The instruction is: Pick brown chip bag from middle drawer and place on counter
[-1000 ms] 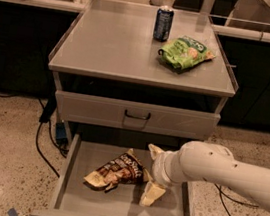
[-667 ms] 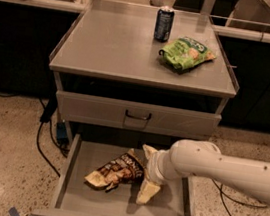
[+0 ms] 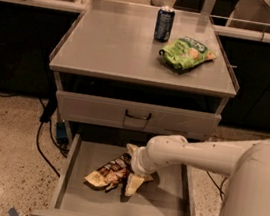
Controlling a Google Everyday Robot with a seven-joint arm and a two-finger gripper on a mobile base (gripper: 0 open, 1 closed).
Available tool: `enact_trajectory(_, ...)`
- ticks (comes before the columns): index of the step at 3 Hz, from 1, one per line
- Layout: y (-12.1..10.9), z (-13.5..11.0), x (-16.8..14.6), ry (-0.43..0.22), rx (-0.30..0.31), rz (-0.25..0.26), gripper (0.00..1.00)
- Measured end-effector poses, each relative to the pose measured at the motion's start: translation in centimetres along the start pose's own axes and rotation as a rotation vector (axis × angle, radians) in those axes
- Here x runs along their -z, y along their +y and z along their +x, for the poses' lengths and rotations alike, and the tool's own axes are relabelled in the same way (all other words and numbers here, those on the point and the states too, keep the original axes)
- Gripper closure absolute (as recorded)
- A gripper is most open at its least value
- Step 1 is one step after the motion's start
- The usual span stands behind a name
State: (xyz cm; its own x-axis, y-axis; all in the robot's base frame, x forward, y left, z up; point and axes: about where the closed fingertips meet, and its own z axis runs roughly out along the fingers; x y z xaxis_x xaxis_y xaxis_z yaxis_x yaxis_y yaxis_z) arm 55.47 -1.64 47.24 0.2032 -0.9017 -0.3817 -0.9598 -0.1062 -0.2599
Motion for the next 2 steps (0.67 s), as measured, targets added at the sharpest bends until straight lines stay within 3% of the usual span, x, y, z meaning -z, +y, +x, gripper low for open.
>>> enact_trajectory(1, -0.65, 0.05, -2.02, 0.001, 0.019, 0.020, 0.00)
enact_trajectory(2, -1.31, 0.11, -2.89, 0.030, 0.037, 0.072, 0.00)
